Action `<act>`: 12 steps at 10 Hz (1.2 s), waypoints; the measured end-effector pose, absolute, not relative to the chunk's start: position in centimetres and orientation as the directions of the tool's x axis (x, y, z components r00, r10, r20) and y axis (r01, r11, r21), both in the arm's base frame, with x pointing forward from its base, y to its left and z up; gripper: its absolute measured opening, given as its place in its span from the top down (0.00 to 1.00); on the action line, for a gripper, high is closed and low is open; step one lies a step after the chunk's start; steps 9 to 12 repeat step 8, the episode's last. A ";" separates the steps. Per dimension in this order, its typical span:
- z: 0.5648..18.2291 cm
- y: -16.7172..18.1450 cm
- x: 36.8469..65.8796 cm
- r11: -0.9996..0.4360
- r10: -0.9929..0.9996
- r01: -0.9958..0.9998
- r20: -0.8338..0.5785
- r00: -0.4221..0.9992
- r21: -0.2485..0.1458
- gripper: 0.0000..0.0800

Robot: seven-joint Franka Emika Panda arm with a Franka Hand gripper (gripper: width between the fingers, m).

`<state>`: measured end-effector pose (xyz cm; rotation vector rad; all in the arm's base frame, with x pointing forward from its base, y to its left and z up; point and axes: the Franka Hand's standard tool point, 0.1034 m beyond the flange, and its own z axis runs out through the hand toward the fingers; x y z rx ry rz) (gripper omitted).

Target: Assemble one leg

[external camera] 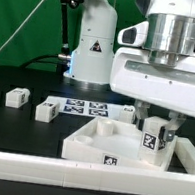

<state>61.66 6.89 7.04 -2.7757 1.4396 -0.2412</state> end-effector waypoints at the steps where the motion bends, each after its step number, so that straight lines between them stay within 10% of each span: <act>1: 7.0 6.7 61.6 -0.574 -0.816 -0.816 0.137 0.562 -0.070 0.61; 3: 7.0 6.6 61.6 -0.584 -0.809 -0.809 0.138 0.572 -0.068 0.61; 6: 7.0 6.6 61.6 -0.584 -0.809 -0.809 0.138 0.572 -0.068 0.23; 12: 7.0 6.6 61.6 -0.584 -0.809 -0.809 0.138 0.572 -0.068 0.20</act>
Offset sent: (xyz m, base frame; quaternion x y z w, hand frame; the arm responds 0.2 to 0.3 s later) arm 0.0000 0.0000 0.0000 0.0000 0.0000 0.0000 1.0000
